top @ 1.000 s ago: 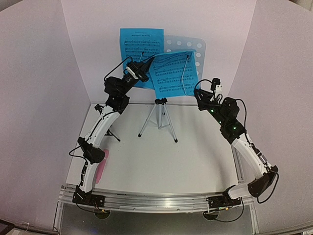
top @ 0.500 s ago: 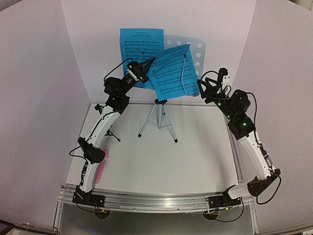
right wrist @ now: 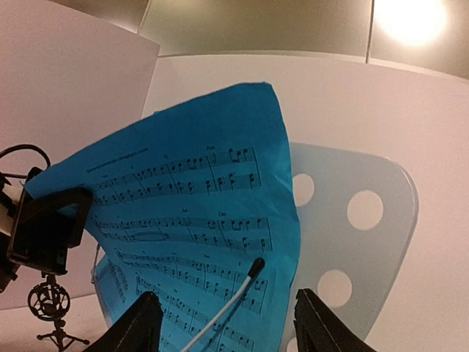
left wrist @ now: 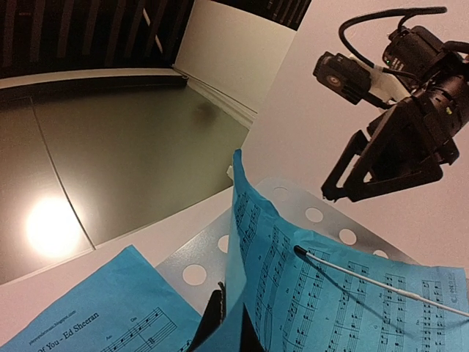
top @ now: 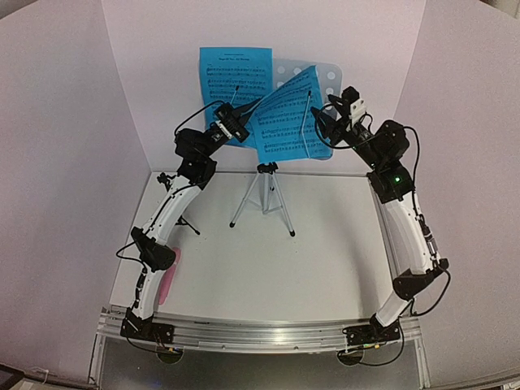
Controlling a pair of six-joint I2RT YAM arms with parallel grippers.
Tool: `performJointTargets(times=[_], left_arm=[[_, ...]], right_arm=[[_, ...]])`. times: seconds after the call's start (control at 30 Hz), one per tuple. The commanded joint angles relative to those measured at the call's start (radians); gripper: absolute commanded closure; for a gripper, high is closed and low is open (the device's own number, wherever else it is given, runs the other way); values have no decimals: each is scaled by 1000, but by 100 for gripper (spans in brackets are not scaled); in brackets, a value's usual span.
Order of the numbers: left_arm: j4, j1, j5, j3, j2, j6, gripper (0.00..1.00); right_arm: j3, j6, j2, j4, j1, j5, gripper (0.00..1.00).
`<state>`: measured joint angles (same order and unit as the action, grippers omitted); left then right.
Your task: Set up the instrument practice props
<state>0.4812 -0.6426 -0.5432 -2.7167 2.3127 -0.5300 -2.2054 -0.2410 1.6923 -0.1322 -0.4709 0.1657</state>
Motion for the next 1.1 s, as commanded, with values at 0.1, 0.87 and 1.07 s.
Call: performJointTargets(times=[0.1, 0.87, 1.07], left_arm=[[60, -3, -98, 40, -26, -56, 100], [45, 14, -288, 204, -113, -303, 100], [33, 14, -295, 187, -112, -304, 100]], right_arm=[[-265, -211, 135, 46, 1, 128, 34], [-157, -626, 38, 51, 3, 151, 30], [-60, -756, -52, 54, 2, 63, 31]])
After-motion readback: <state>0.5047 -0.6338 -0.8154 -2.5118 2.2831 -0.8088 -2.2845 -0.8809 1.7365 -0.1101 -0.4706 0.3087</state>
